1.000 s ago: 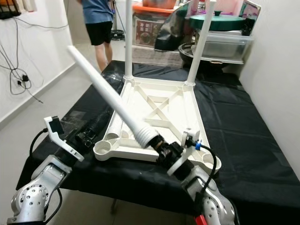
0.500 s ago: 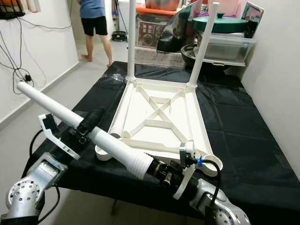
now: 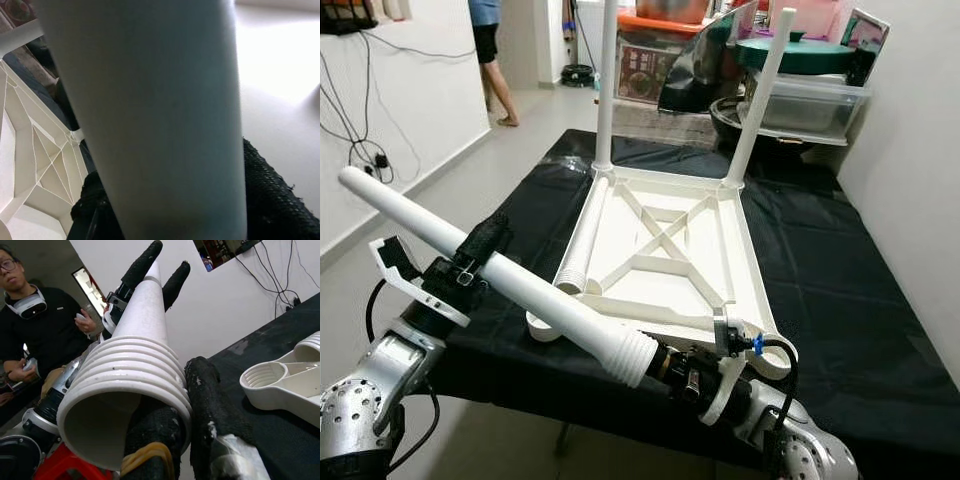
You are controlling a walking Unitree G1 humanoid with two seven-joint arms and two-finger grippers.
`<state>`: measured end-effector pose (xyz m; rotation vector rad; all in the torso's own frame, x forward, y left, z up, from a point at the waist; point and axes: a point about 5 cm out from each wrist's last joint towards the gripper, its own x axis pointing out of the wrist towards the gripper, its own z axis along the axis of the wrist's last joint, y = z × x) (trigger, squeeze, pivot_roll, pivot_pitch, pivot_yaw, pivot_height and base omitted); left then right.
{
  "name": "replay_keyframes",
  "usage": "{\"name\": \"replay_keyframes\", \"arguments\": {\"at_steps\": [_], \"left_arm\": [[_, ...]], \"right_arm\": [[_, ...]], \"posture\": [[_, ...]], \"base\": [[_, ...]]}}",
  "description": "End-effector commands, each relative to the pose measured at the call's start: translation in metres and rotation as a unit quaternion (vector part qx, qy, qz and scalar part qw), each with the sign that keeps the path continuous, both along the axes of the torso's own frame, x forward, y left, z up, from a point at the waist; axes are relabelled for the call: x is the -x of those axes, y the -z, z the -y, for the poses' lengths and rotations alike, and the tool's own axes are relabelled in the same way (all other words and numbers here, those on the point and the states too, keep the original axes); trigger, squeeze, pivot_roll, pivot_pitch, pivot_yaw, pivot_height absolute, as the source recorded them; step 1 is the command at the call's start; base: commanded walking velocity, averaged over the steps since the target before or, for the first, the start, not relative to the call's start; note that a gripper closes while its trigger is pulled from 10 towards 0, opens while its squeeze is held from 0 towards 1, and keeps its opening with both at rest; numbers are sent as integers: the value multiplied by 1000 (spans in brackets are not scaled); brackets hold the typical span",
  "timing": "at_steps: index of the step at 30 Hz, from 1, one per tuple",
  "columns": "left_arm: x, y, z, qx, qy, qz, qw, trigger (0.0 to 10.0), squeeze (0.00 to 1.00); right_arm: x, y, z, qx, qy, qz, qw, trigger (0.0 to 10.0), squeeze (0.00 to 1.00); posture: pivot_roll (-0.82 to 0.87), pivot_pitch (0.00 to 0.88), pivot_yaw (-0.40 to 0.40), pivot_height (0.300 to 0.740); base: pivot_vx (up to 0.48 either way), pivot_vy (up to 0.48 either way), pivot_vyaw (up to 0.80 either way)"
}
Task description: Building children table
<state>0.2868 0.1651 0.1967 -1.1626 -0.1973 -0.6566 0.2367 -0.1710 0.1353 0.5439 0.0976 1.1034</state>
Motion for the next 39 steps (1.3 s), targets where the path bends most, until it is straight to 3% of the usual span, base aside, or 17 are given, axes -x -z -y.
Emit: {"name": "replay_keyframes", "arguments": {"at_steps": [1,4,5,6,7,8,10,12,13,14,18,22,27,29,34,39], "left_arm": [[3,-12,-9,-7,-18,27,999,0,0],[4,-14,-6,-7,-4,25,1000,0,0],[4,-13,-3,-11,3,19,1000,0,0],[3,-11,-1,-20,8,11,1000,10000,0],[3,-10,1,-26,11,6,1000,10000,0],[2,-10,2,-35,17,4,999,10000,0],[2,-10,3,-40,20,4,999,10000,0],[0,-14,2,-58,20,10,998,10000,0],[-2,-18,-2,-66,16,17,998,10000,0],[-5,-23,-7,-74,9,23,997,10000,0],[-8,-29,-13,-79,0,29,996,10000,0],[-12,-43,-29,-93,-19,46,994,10000,0],[-10,-48,-30,-120,-10,61,991,10000,0],[-10,-47,-25,-149,14,61,987,10000,0],[-20,-39,-19,-178,41,50,982,10000,0],[-25,-39,-13,-194,51,49,978,10000,0]], "right_arm": [[-3,13,18,44,56,-37,997,0,0],[-14,19,21,82,106,-50,990,0,0],[-21,22,24,117,132,-62,982,10000,0],[-25,22,25,135,142,-69,978,10000,0],[-27,22,26,144,146,-73,976,10000,0],[-28,18,27,139,142,-70,978,10000,1000],[-28,15,27,131,137,-66,980,10000,1000],[-30,10,31,157,131,-52,977,10000,1000],[-29,7,33,168,122,-47,977,10000,612],[-28,4,37,176,108,-43,977,10000,0],[-26,1,41,181,93,-40,978,10000,0],[-19,-1,58,228,52,-20,972,10000,0],[-18,-6,71,270,33,-5,962,10000,0],[-29,-22,75,276,47,14,960,10000,0],[-32,-53,33,225,-20,53,973,10000,0],[-35,-68,12,206,-53,87,973,10000,0]], "posture": [[37,0,-81,740],[36,0,-79,740],[35,0,-78,740],[32,0,-77,740],[32,0,-77,740],[31,0,-77,740],[31,0,-77,740],[32,0,-80,740],[32,0,-80,740],[33,0,-82,740],[33,0,-83,740],[39,0,-87,740],[43,0,-86,740],[42,0,-79,740],[34,0,-63,740],[33,0,-58,740]], "base": [[0,0,0],[0,0,0],[0,0,0],[0,0,0],[0,0,0],[0,0,0],[0,0,0],[0,0,0],[0,0,0],[0,0,0],[0,0,0],[0,0,0],[0,0,0],[0,0,0],[0,0,0],[0,0,0]]}}
